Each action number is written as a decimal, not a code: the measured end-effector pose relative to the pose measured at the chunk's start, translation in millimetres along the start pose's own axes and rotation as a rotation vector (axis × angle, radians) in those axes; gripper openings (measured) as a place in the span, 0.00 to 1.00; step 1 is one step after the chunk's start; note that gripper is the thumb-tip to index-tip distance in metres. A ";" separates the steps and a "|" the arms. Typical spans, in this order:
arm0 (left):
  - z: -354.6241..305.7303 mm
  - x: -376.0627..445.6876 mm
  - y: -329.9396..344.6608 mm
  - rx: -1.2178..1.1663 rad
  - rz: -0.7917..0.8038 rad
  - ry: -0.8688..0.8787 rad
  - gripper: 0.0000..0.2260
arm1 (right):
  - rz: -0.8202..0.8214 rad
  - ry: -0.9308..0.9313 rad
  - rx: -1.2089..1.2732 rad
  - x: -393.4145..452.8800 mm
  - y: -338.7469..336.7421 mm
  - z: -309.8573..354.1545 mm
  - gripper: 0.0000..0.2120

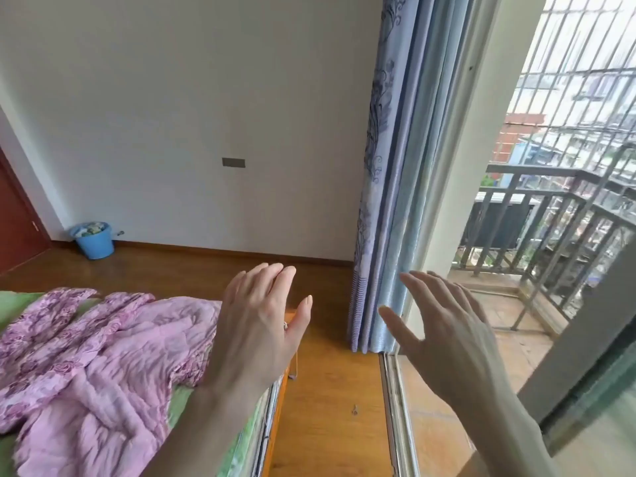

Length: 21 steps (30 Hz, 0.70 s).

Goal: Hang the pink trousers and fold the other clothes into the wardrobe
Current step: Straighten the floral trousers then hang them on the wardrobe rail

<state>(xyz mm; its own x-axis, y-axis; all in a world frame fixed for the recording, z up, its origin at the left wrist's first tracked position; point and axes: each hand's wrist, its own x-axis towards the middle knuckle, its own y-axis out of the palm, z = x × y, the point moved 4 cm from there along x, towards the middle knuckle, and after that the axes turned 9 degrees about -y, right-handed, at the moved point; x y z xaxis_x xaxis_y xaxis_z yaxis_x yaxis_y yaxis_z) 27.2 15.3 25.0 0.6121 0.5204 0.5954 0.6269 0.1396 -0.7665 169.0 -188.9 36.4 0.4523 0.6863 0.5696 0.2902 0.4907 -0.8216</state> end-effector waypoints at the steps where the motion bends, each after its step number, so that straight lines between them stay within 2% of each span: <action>1: 4.8 12.5 9.6 -0.025 -0.004 0.002 0.23 | 0.002 -0.008 0.009 12.2 9.7 -1.1 0.32; 5: 30.5 72.4 53.6 -0.053 -0.002 -0.045 0.24 | -0.004 -0.015 0.012 77.5 54.4 -6.2 0.32; 12: 75.2 182.7 113.8 -0.074 -0.054 -0.006 0.24 | -0.024 -0.004 0.027 191.2 124.1 -20.0 0.33; 21: 88.5 277.9 177.6 -0.056 0.003 0.043 0.24 | 0.024 0.040 -0.001 279.3 186.4 -53.4 0.34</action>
<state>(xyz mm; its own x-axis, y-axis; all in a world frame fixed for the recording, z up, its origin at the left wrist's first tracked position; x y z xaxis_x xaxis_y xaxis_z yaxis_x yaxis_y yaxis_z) 266.0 259.3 33.0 0.6336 0.4841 0.6035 0.6499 0.0902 -0.7547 394.5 65.6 41.2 0.4922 0.6758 0.5487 0.2800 0.4739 -0.8349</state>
